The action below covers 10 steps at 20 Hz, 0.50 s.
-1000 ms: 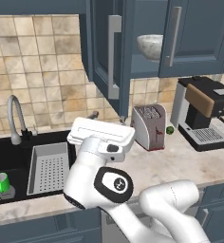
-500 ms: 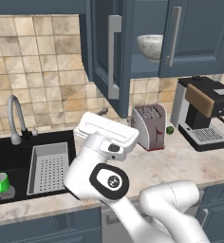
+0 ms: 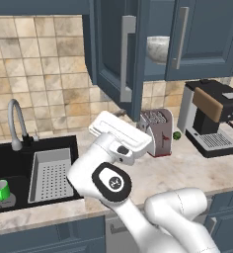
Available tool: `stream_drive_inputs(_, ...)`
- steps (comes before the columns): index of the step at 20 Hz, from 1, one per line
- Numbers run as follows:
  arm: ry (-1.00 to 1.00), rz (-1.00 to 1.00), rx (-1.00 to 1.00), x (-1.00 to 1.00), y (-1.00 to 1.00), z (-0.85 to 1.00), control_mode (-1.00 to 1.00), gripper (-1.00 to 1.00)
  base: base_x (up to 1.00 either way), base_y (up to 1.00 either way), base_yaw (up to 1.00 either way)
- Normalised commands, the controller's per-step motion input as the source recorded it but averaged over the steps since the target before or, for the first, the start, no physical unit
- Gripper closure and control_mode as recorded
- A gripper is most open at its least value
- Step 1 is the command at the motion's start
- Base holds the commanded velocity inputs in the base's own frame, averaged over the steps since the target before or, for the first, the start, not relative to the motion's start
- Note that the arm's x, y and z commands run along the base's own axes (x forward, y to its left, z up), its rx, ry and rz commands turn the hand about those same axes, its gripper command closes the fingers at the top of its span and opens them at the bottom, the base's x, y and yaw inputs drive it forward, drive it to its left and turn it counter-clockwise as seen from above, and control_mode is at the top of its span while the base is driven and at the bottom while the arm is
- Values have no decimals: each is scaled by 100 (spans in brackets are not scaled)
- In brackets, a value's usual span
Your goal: Pick the mug and place it in the sink. Pick the bowl and place it in the open cabinet and then close the cabinet.
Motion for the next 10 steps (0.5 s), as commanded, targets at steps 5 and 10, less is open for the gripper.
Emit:
stream_drive_inputs(5, 0, -17, 4, 3, -32, 4, -100, -100, 0, 0, 0)
stream_drive_inputs(10, 0, -16, 7, 1, -45, 15, -100, -100, 0, 0, 0)
